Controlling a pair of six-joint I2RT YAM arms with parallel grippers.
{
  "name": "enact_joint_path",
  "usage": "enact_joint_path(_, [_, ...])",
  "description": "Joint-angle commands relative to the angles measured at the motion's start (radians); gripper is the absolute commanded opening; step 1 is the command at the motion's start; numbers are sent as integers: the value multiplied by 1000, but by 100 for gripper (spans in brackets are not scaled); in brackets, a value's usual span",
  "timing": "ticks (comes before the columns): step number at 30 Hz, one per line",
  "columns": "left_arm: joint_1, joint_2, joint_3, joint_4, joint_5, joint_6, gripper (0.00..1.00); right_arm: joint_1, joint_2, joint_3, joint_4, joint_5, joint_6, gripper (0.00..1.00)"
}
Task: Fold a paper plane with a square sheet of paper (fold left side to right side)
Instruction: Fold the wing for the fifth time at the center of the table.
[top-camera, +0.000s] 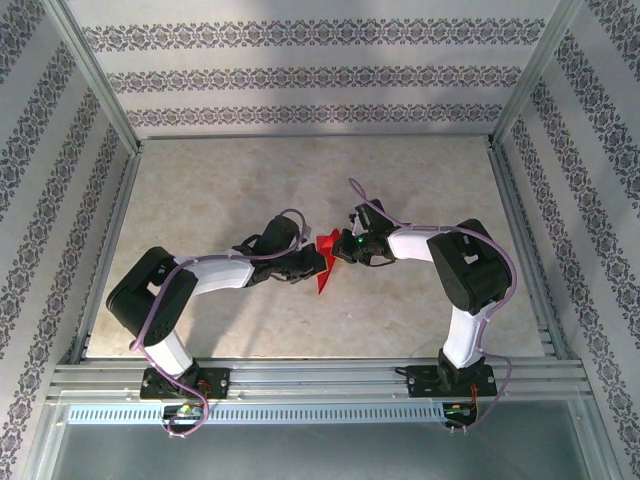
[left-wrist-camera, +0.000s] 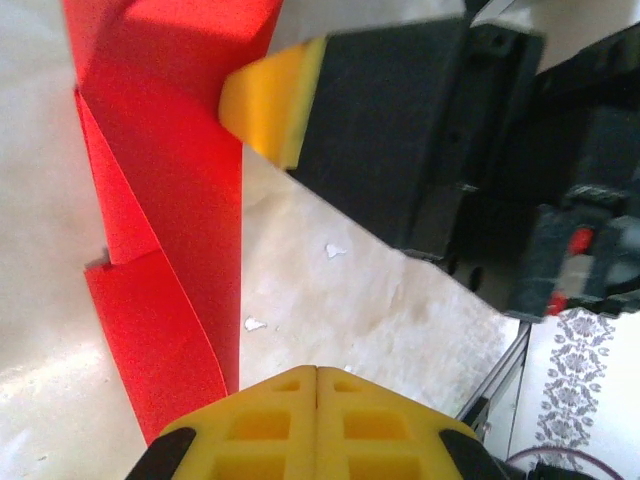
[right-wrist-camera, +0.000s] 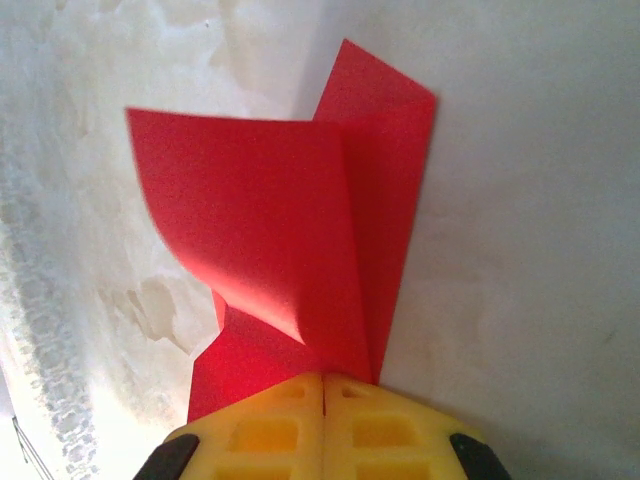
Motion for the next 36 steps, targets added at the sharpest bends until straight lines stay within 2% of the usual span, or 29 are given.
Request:
enact_joint_path(1, [-14, 29, 25, 16, 41, -26, 0, 3, 45, -11, -58, 32, -13, 0])
enact_joint_path(24, [-45, 153, -29, 117, 39, -93, 0, 3, 42, 0, -73, 32, -20, 0])
enact_joint_path(31, [-55, 155, -21, 16, -18, -62, 0, 2, 18, 5, -55, 23, -35, 0])
enact_joint_path(36, [-57, 158, -6, -100, -65, -12, 0, -17, -28, 22, 18, -49, -47, 0])
